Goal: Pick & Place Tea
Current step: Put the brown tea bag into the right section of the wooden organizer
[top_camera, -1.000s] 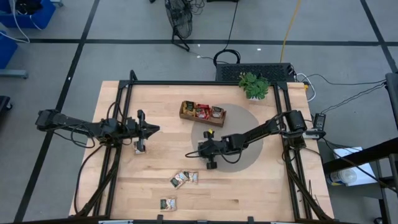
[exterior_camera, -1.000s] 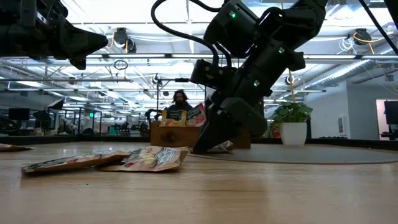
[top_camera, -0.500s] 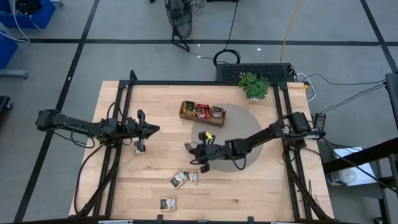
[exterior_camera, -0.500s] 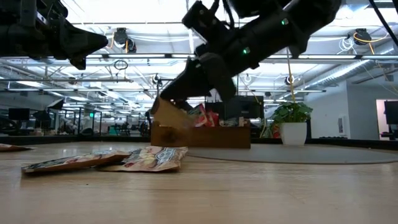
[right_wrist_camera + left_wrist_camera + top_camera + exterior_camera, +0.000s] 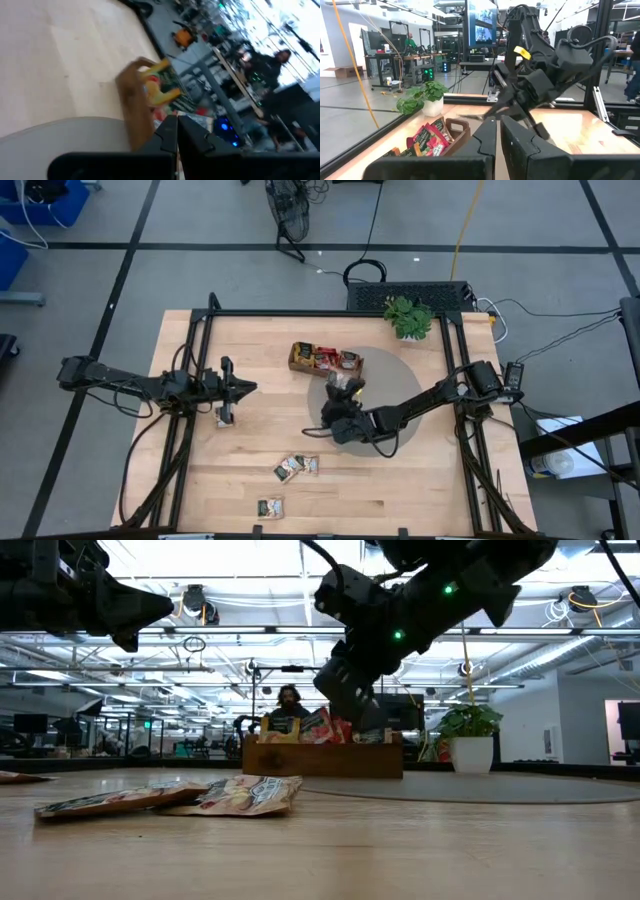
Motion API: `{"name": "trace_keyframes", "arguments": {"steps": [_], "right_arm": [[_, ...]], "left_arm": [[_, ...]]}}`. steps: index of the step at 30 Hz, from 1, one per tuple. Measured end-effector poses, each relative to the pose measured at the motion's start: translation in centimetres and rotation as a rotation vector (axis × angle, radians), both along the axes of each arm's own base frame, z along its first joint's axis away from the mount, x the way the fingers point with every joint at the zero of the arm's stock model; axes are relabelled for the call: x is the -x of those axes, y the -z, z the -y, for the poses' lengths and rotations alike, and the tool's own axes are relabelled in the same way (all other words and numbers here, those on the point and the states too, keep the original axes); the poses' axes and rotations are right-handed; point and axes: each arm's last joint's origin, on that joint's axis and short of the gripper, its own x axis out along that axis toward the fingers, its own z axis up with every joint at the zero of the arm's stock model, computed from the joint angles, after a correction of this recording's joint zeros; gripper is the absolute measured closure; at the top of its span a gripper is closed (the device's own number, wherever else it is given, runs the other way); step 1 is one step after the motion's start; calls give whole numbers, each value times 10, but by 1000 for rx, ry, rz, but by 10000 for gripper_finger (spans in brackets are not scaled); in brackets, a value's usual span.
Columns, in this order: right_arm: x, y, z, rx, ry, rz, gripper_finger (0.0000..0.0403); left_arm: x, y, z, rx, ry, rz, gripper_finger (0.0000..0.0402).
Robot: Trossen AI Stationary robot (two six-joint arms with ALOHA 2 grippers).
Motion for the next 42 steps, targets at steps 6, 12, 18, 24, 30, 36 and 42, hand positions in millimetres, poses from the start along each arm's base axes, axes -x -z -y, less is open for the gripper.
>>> {"name": "trace_keyframes", "arguments": {"steps": [6,12,18,24,30,36,42], "right_arm": [[3,9,25,-52,57,54,403],[35,-7,44,-165,-13,247,403],[89,-25,60,-359,-414,458,403],[132,-13,101,-546,-537,549,403],[143,-5,132,-615,-567,635,403],[122,6,154,-674,-558,601,403],[107,11,161,-660,-565,590,403]], "left_arm": [[0,0,0,0,0,0,371],[0,0,0,0,0,1,371],[0,0,0,0,0,0,371],[0,0,0,0,0,1,371],[0,0,0,0,0,-1,371],[0,0,0,0,0,1,371],[0,0,0,0,0,0,371]]}}
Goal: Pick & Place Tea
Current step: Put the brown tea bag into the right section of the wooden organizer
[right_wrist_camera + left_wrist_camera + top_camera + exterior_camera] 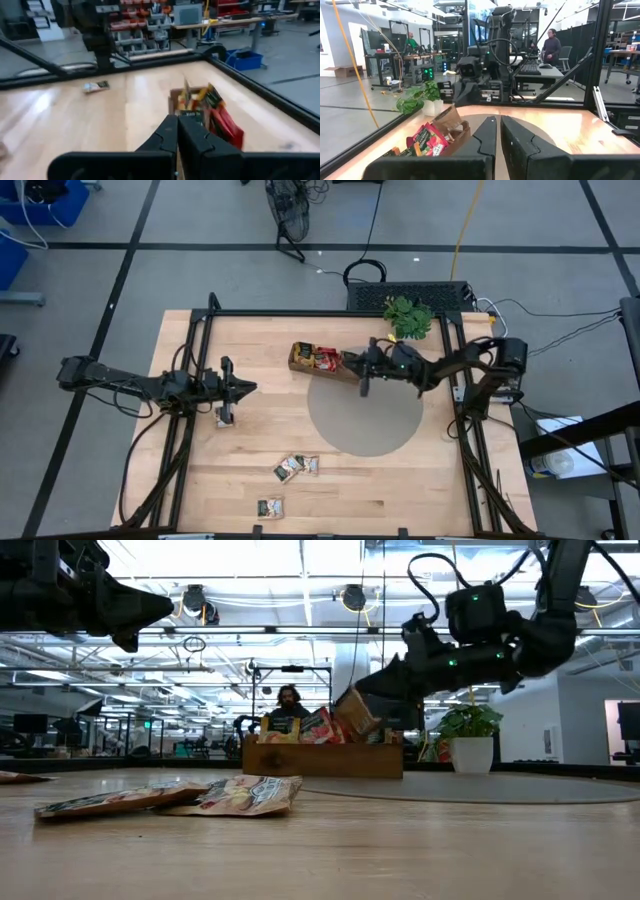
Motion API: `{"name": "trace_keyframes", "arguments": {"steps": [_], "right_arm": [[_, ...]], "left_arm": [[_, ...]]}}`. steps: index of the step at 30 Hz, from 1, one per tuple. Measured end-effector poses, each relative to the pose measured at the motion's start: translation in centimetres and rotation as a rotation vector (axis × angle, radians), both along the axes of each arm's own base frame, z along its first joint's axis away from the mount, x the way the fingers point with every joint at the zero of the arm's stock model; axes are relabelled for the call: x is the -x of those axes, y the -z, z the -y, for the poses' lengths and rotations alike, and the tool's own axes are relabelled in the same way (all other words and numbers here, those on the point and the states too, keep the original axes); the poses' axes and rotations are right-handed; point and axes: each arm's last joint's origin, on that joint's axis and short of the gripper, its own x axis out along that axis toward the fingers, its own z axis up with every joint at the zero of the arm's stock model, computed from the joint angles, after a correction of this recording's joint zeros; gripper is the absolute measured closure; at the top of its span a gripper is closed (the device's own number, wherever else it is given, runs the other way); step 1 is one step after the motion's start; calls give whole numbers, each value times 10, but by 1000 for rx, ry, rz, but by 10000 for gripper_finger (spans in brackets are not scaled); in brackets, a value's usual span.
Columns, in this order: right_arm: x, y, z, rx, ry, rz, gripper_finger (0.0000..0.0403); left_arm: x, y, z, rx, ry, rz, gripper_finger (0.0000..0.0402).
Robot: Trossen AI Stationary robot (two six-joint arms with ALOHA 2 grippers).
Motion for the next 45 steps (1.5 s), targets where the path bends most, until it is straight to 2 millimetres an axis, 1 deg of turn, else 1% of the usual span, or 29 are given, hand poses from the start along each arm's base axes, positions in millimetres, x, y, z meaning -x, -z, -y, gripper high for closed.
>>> {"name": "trace_keyframes", "arguments": {"steps": [8,12,17,23,28,30,32,37,39,41,43,45], "right_arm": [[3,8,4,4,154,-72,403],[3,9,3,18,158,-89,393],[3,8,3,58,150,-100,360],[3,8,3,112,188,-117,304],[5,5,3,80,186,-128,260],[3,-3,3,74,184,-161,248],[0,-18,6,73,180,-242,240],[-16,-77,20,74,162,-525,232],[-20,-92,28,70,152,-639,232],[-23,-100,35,52,112,-731,233],[-27,-102,42,2,51,-776,236],[-31,-94,47,-49,0,-801,237]], "left_arm": [[0,0,0,0,0,-1,371],[0,0,0,0,0,-1,371],[0,0,0,0,0,0,371],[0,0,0,0,-1,0,371],[0,0,0,0,0,0,371],[0,0,0,0,-1,0,371],[0,0,0,0,0,0,371],[0,0,0,0,0,2,371],[0,0,0,0,-1,1,371],[0,0,0,0,0,1,371],[0,0,0,0,-1,1,371],[0,0,0,0,0,2,371]]}}
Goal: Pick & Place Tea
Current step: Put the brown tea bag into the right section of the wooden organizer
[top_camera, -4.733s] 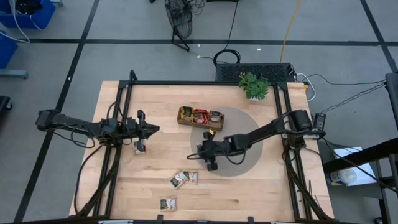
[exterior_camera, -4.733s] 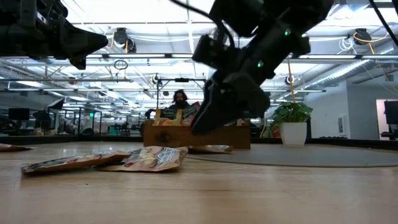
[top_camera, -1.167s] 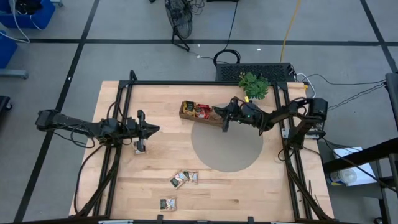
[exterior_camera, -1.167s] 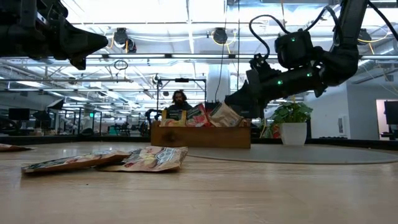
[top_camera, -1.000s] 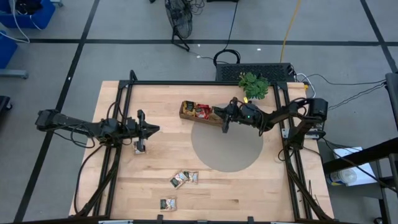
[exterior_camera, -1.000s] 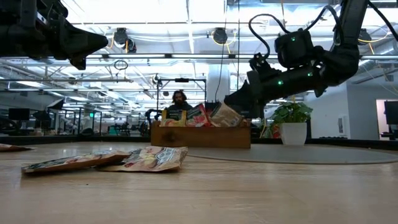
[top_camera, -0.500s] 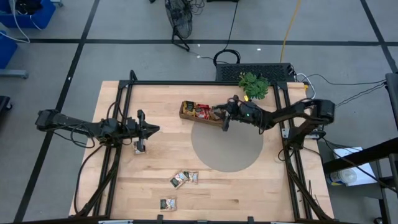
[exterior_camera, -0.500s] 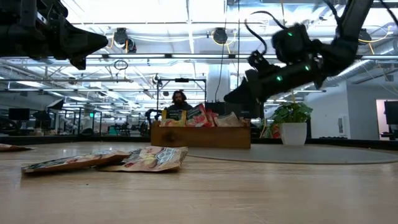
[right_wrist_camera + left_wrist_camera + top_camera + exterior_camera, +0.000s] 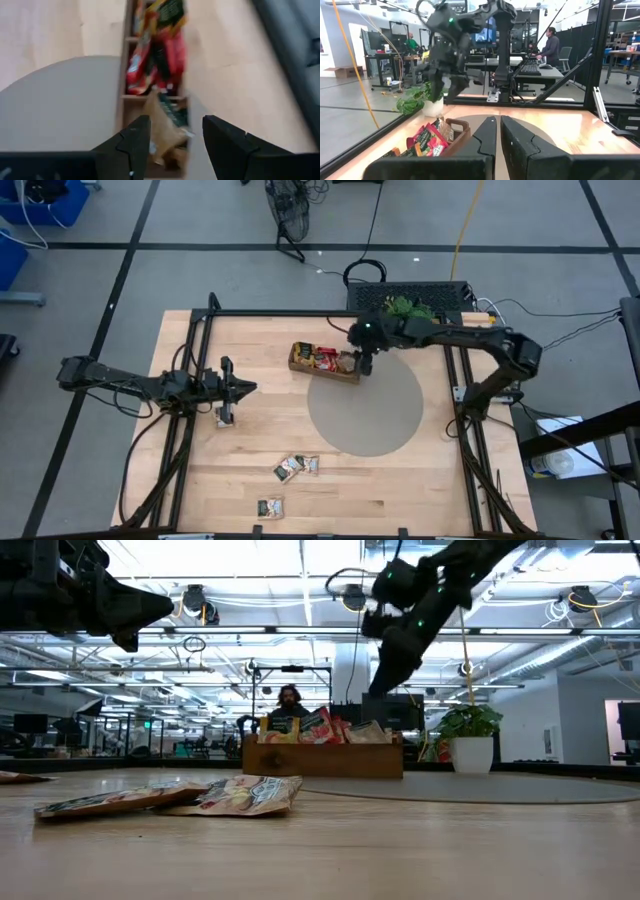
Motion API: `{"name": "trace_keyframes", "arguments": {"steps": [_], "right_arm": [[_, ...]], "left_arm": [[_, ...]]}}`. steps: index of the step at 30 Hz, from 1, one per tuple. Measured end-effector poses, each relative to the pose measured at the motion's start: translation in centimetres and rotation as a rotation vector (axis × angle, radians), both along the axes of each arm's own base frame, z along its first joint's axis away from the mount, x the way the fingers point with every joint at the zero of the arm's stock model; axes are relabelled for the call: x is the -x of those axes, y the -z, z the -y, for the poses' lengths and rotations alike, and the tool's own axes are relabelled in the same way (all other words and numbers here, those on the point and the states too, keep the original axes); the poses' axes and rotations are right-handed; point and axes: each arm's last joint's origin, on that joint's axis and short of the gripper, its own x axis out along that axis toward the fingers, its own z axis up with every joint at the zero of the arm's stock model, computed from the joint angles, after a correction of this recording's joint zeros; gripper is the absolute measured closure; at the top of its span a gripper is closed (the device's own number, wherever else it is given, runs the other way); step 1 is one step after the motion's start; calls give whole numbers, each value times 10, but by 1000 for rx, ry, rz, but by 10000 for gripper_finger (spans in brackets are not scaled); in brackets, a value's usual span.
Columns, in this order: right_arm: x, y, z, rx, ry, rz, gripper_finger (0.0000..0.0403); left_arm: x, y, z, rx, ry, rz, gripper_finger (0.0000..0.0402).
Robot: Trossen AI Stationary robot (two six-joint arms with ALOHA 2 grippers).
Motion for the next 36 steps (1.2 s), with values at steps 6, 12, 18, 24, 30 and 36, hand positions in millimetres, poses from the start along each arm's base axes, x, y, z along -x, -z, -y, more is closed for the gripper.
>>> {"name": "trace_keyframes", "arguments": {"steps": [6,12,18,24,30,36], "right_arm": [[-10,31,8,-54,-25,-78,232],[-16,45,10,-67,-43,-100,230],[-15,39,6,-68,-67,-87,235],[-13,35,2,-56,-87,-95,238],[-13,45,4,-53,-71,-152,239],[-17,58,5,-69,-71,-184,241]], "left_arm": [[0,0,0,0,0,-1,371],[0,0,0,0,0,-1,371],[0,0,0,0,0,-1,371],[0,0,0,0,0,-1,371],[0,0,0,0,0,-1,371],[0,0,0,0,0,-1,371]]}}
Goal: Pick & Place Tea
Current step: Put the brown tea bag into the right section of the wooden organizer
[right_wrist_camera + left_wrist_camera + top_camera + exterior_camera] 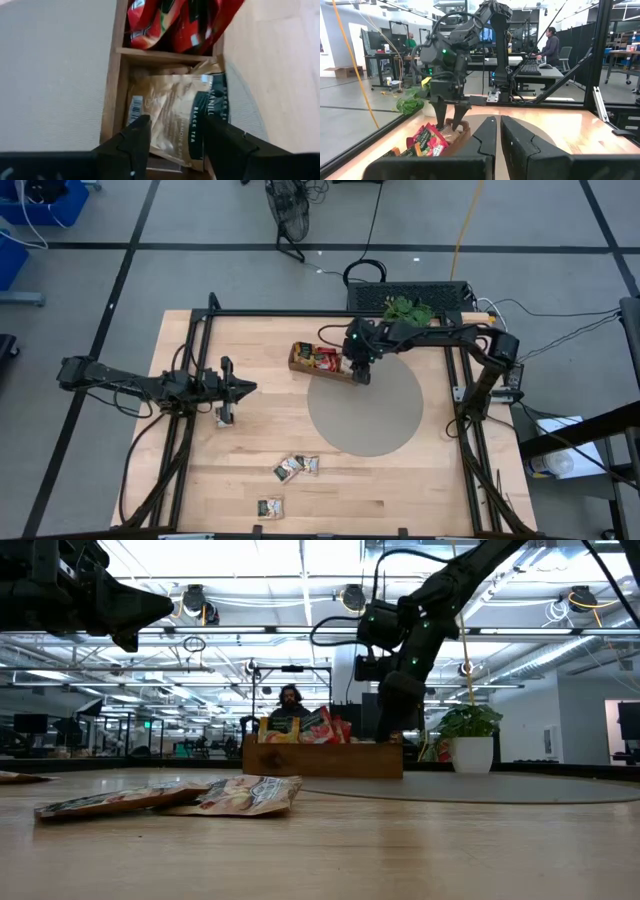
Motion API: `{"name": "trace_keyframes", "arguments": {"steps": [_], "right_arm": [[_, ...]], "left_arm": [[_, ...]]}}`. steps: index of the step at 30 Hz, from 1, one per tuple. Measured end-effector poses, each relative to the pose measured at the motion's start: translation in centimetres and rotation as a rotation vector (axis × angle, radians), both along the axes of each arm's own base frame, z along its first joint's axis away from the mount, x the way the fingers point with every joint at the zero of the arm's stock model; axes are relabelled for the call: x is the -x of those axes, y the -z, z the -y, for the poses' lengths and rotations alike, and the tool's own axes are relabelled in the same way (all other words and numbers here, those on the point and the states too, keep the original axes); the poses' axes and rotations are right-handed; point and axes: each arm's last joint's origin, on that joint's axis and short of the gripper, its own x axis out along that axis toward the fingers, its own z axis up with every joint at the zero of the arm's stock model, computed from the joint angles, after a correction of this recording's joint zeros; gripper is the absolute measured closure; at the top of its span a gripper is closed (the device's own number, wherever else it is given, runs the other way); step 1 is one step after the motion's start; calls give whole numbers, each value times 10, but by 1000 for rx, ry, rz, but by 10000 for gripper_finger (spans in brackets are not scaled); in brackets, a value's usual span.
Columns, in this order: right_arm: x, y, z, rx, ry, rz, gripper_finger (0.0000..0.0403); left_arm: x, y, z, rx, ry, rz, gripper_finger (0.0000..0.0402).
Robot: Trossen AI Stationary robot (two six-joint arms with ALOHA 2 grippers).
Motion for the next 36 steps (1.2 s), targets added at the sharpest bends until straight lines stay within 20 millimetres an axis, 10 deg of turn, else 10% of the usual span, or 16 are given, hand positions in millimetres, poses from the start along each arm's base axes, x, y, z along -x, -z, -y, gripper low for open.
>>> {"name": "trace_keyframes", "arguments": {"steps": [20,27,36], "right_arm": [[-2,-41,-26,98,-27,139,270],[-5,-30,-36,59,-102,88,391],[-9,-3,-34,-1,-64,-17,403]], "left_arm": [[0,0,0,0,0,0,371],[0,0,0,0,0,0,371],[0,0,0,0,0,-1,371]]}}
